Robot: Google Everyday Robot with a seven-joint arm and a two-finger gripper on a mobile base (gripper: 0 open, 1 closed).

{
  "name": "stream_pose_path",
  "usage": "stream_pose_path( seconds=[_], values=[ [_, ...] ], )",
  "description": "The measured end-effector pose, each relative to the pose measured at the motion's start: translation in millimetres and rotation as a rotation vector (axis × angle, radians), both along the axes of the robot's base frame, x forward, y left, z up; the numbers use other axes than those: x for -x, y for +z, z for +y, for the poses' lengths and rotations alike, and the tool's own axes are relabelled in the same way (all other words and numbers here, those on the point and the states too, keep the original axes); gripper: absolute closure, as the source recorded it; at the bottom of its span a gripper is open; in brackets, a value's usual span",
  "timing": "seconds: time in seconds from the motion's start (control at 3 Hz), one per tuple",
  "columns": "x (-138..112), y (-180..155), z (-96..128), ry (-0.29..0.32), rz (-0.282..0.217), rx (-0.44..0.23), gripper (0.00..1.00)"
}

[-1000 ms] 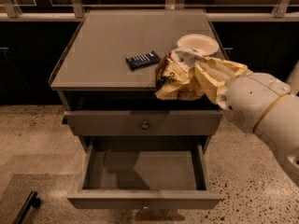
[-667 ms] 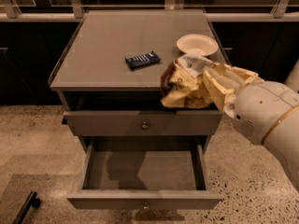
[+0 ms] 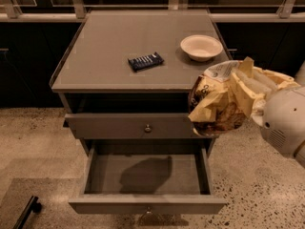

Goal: Pick brown chip bag from middle drawer and place on counter

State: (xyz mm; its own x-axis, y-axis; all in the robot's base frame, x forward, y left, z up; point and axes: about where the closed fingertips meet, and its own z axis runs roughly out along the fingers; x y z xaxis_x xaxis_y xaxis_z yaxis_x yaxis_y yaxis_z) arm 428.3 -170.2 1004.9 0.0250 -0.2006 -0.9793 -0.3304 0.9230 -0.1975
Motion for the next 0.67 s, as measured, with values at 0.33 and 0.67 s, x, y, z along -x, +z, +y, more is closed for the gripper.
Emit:
stream_pose_path(
  seconds=[0.33, 0.67],
  values=[
    [-20.3, -16.9, -23.2, 0.018, 0.015, -0.061, 1.0],
    [-52.4, -43.7, -61.6, 0.048, 0.056, -0.162, 1.0]
  ],
)
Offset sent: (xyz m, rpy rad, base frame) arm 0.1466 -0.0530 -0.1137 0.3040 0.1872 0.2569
